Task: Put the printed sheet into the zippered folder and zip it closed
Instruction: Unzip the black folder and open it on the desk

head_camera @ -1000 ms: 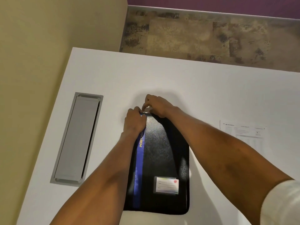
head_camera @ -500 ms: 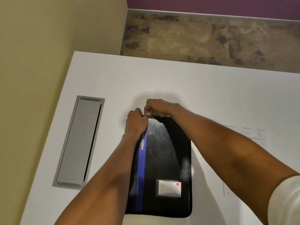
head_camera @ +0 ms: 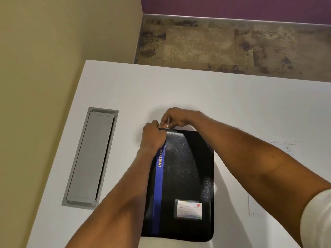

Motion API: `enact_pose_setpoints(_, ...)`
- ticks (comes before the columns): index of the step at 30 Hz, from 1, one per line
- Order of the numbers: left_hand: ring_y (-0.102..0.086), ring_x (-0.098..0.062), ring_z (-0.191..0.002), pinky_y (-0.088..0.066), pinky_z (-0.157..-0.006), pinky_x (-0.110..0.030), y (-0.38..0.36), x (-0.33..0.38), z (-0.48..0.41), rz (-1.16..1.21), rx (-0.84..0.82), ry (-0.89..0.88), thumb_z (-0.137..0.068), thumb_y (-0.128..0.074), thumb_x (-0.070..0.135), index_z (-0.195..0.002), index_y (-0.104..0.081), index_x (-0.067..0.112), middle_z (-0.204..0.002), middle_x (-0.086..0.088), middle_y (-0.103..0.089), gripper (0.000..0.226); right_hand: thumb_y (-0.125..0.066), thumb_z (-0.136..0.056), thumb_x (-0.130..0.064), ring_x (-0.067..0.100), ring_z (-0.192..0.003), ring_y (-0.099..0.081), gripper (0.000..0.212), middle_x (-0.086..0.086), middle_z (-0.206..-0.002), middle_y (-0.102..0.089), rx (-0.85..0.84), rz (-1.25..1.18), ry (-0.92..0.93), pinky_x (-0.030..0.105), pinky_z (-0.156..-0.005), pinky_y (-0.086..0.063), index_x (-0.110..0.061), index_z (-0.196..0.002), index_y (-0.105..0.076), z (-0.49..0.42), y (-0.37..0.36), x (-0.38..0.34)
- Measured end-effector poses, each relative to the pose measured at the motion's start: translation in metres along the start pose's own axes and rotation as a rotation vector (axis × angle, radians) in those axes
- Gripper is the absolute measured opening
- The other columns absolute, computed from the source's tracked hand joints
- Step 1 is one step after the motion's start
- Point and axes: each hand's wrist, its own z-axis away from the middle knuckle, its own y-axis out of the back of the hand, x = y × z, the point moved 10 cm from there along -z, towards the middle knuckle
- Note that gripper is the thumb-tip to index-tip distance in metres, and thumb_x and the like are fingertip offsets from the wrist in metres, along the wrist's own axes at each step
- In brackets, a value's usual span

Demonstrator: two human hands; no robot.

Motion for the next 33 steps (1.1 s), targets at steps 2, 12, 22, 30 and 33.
enact_pose_setpoints(2,-0.059,-0.022,-0.082,-0.046,-0.068,-0.032,0.001,0.001,0.001,-0.004,0.011,-0.001,-0.087,-0.06,0.018,-0.092,-0.06,0.013,-0.098,-0.008,-0.06,0.007,-0.076,-0.086,-0.001,0.02,-0.097,-0.072,0.038,-0.017,-0.094,-0.073,-0.028,-0.029,-0.002,0.044,-0.092,-0.058,-0.03,-0.111,-0.081,0.002,0.003,0.003)
enact_pose_setpoints(12,-0.058,-0.01,-0.077,-0.047,-0.066,-0.022,-0.002,-0.008,-0.006,-0.007,0.035,0.009,-0.09,-0.065,0.019,-0.092,-0.063,0.014,-0.096,-0.005,-0.066,0.006,-0.076,-0.087,-0.001,0.005,-0.081,-0.056,0.037,-0.013,-0.091,-0.065,-0.01,-0.223,0.045,0.039,-0.086,-0.052,-0.023,-0.116,-0.081,0.009,-0.004,0.017)
enact_pose_setpoints(22,-0.055,-0.009,-0.075,-0.044,-0.063,-0.018,-0.006,-0.011,-0.011,-0.022,0.021,0.011,-0.089,-0.063,0.013,-0.09,-0.063,0.014,-0.095,-0.004,-0.065,0.002,-0.077,-0.092,-0.017,0.02,-0.093,-0.065,0.009,0.002,-0.106,-0.069,0.166,-0.106,0.136,0.037,-0.084,-0.055,-0.013,-0.099,-0.082,0.017,-0.003,-0.001)
enact_pose_setpoints(30,-0.057,-0.022,-0.081,-0.042,-0.06,-0.025,0.007,-0.018,-0.011,-0.043,-0.011,0.033,-0.087,-0.056,0.006,-0.092,-0.062,0.004,-0.096,-0.011,-0.066,0.008,-0.055,-0.095,-0.027,0.025,-0.085,-0.061,0.015,0.0,-0.098,-0.063,0.217,0.398,0.125,0.041,-0.077,-0.052,-0.015,-0.092,-0.064,0.044,-0.005,-0.004)
enact_pose_setpoints(33,-0.058,-0.025,-0.086,-0.04,-0.062,-0.028,0.012,-0.023,-0.011,-0.041,-0.011,0.042,-0.087,-0.055,0.005,-0.094,-0.063,0.001,-0.101,-0.015,-0.066,0.01,-0.054,-0.101,-0.031,0.024,-0.088,-0.062,0.018,-0.001,-0.097,-0.063,0.225,0.46,0.107,0.04,-0.081,-0.052,-0.017,-0.093,-0.062,0.069,0.003,0.021)
